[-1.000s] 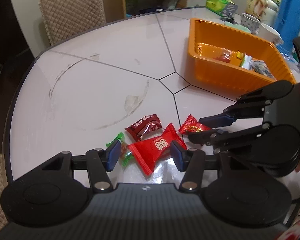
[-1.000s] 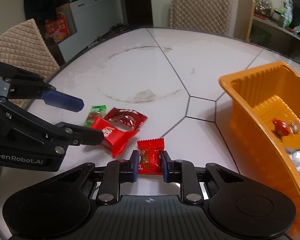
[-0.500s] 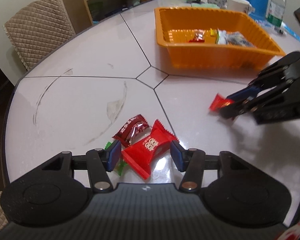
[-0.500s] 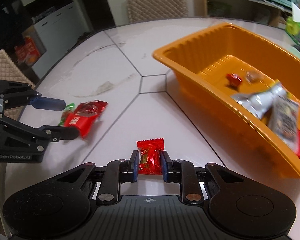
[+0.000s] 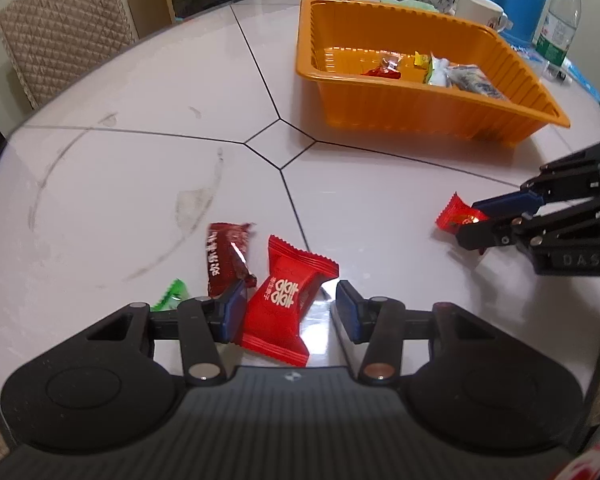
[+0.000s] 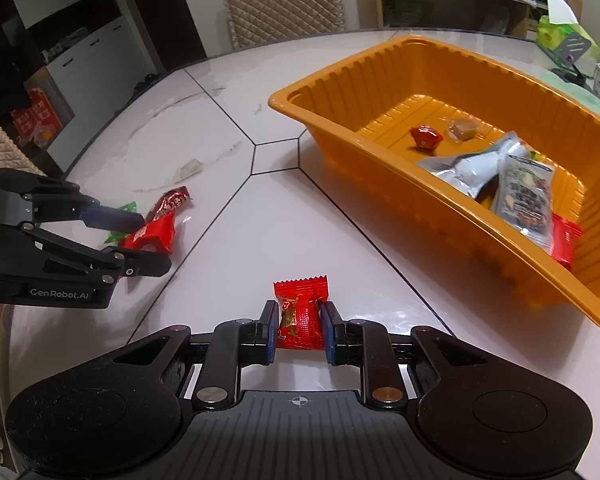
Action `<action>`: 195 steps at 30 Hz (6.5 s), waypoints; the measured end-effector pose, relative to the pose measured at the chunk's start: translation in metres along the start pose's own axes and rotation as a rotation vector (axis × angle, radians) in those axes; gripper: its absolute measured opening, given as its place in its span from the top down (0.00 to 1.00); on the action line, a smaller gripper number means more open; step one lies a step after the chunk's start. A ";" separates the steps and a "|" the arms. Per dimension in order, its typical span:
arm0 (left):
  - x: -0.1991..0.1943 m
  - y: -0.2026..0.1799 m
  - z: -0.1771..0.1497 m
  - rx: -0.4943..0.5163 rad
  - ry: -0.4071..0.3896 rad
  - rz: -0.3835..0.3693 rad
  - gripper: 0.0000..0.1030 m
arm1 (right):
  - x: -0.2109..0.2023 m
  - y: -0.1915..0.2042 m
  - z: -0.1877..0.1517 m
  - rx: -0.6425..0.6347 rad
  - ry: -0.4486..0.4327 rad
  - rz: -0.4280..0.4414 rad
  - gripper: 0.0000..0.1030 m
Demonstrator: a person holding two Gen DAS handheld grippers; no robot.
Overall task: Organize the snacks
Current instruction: 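Grasp the large red packet with the left gripper while the right holds the small packet, then carry both red packets over the orange tray with both grippers, then open the left gripper to drop the large red packet into the tray, then open the right gripper to drop the small red packet into the tray, then move both tools back toward the green candy and red packet on the table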
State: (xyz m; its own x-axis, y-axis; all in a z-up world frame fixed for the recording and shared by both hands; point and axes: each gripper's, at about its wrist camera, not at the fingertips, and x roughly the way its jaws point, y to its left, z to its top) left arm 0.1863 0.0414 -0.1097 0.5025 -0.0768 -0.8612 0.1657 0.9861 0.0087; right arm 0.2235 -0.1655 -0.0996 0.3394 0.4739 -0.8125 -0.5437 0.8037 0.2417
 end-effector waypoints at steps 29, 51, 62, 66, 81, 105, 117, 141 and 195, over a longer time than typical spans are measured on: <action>-0.010 -0.017 -0.001 -0.072 -0.003 -0.017 0.76 | -0.033 -0.003 -0.016 0.039 -0.043 -0.052 0.78; -0.057 -0.057 0.046 0.028 -0.144 -0.039 0.76 | -0.091 -0.010 -0.003 0.089 -0.148 -0.061 0.78; -0.045 -0.072 0.106 0.101 -0.204 -0.017 0.76 | -0.111 -0.053 0.026 0.161 -0.229 -0.130 0.78; -0.032 -0.073 0.129 0.111 -0.209 -0.011 0.76 | -0.114 -0.073 0.037 0.194 -0.253 -0.157 0.78; 0.035 -0.082 0.176 0.137 -0.128 -0.002 0.76 | -0.101 -0.131 0.059 0.273 -0.269 -0.232 0.78; 0.060 -0.077 0.183 0.136 -0.098 -0.009 0.74 | -0.079 -0.152 0.065 0.313 -0.240 -0.237 0.78; 0.056 -0.073 0.193 0.087 -0.116 -0.013 0.74 | -0.072 -0.160 0.072 0.318 -0.236 -0.254 0.78; 0.054 -0.069 0.200 0.034 -0.133 -0.010 0.67 | -0.056 -0.164 0.088 0.270 -0.267 -0.284 0.77; -0.078 -0.069 0.040 -0.219 -0.121 0.028 0.34 | -0.120 -0.048 -0.001 0.234 -0.180 -0.133 0.24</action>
State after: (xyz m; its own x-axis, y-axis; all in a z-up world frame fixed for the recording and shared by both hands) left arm 0.1695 -0.0266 -0.0225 0.6041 -0.0533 -0.7951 -0.0306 0.9955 -0.0900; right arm 0.2085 -0.2609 -0.0144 0.5370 0.3983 -0.7436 -0.3013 0.9139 0.2719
